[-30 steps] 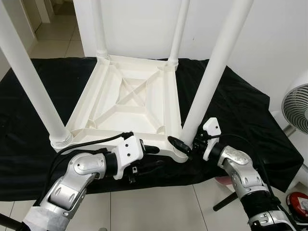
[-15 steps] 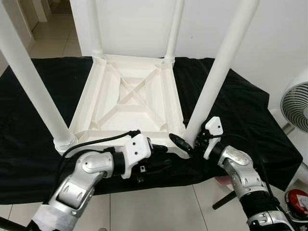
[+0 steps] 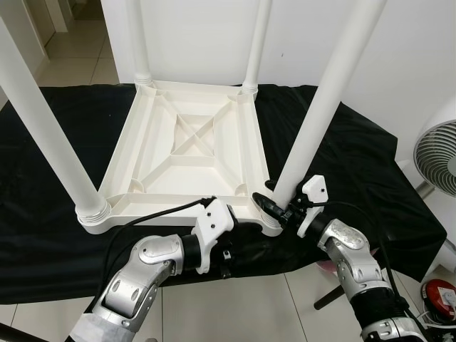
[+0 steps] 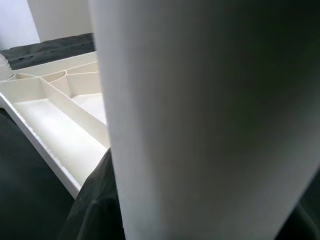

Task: Building children table

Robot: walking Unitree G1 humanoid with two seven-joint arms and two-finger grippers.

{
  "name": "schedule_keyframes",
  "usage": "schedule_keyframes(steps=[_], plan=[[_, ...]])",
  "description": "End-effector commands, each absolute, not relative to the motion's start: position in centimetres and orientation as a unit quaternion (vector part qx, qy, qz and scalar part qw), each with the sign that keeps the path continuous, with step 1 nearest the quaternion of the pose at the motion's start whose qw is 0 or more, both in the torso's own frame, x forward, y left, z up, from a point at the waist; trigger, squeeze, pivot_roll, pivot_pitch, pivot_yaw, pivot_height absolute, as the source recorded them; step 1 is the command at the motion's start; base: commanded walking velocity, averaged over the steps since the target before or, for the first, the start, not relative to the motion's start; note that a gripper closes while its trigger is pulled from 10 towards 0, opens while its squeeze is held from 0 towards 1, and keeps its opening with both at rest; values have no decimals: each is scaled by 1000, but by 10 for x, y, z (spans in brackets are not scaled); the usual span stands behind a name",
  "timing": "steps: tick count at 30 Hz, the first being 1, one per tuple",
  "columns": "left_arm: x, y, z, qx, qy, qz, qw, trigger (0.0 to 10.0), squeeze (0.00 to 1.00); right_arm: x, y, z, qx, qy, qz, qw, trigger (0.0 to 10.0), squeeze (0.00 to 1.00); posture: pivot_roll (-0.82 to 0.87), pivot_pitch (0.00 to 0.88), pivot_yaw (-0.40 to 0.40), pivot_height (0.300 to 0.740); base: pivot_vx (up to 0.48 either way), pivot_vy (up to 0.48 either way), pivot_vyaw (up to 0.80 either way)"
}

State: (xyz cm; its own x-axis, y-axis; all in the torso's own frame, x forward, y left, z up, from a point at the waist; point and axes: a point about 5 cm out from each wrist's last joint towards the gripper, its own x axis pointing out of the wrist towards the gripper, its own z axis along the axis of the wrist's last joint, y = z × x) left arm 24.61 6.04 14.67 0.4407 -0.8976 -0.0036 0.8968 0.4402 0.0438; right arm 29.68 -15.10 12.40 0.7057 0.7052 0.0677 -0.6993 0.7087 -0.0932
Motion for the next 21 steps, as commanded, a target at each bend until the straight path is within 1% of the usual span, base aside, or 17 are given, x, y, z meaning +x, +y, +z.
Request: schedule_keyframes(steps=[1, 2, 6, 7, 9, 10, 11, 12, 14, 16, 18, 20, 21], plan=[[253, 64, 143, 16, 5, -490, 872, 10000, 0, 292, -153, 118, -26, -30, 362, 932, 0, 0, -75, 17, -65, 740, 0, 0, 0], [253, 64, 141, 13, 9, -483, 875, 10000, 0, 291, -153, 118, -27, -30, 350, 936, 0, 0, -75, 17, -65, 740, 0, 0, 0], [253, 64, 141, 13, 9, -483, 875, 10000, 0, 291, -153, 118, -27, -30, 350, 936, 0, 0, -75, 17, -65, 740, 0, 0, 0], [255, 63, 140, 6, 13, -472, 881, 10000, 0, 290, -153, 118, -24, -27, 328, 944, 0, 0, -87, 10, -71, 740, 0, 0, 0], [255, 63, 140, 6, 13, -472, 881, 10000, 0, 290, -153, 118, -24, -27, 328, 944, 0, 0, -87, 10, -71, 740, 0, 0, 0], [260, 61, 140, 4, 19, -456, 890, 10000, 0, 288, -152, 119, -24, -34, 301, 953, 0, 0, -86, 14, -47, 740, 0, 0, 0], [260, 61, 140, 4, 19, -456, 890, 10000, 0, 288, -152, 119, -24, -34, 301, 953, 0, 0, -86, 14, -47, 740, 0, 0, 0], [264, 59, 141, -2, 24, -443, 896, 10000, 0, 286, -154, 118, -21, -33, 264, 964, 0, 0, -100, 7, -24, 740, 0, 0, 0], [268, 60, 142, -9, 30, -431, 902, 10000, 0, 284, -157, 118, -12, -35, 228, 973, 0, 0, -100, 7, -24, 740, 0, 0, 0], [269, 61, 143, -12, 32, -431, 902, 10000, 0, 283, -157, 119, -7, -35, 225, 974, 0, 0, -98, 4, -24, 740, 0, 0, 0], [267, 68, 140, 12, 33, -452, 891, 10000, 0, 281, -152, 113, -12, -24, 199, 980, 0, 0, -103, 0, -22, 740, 0, 0, 0], [267, 71, 141, 13, 28, -460, 888, 10000, 0, 277, -146, 109, -11, -13, 170, 985, 0, 0, -111, 0, -20, 740, 0, 0, 0], [267, 71, 141, 13, 28, -460, 888, 10000, 0, 277, -146, 109, -11, -13, 170, 985, 0, 0, -111, 0, -20, 740, 0, 0, 0]])
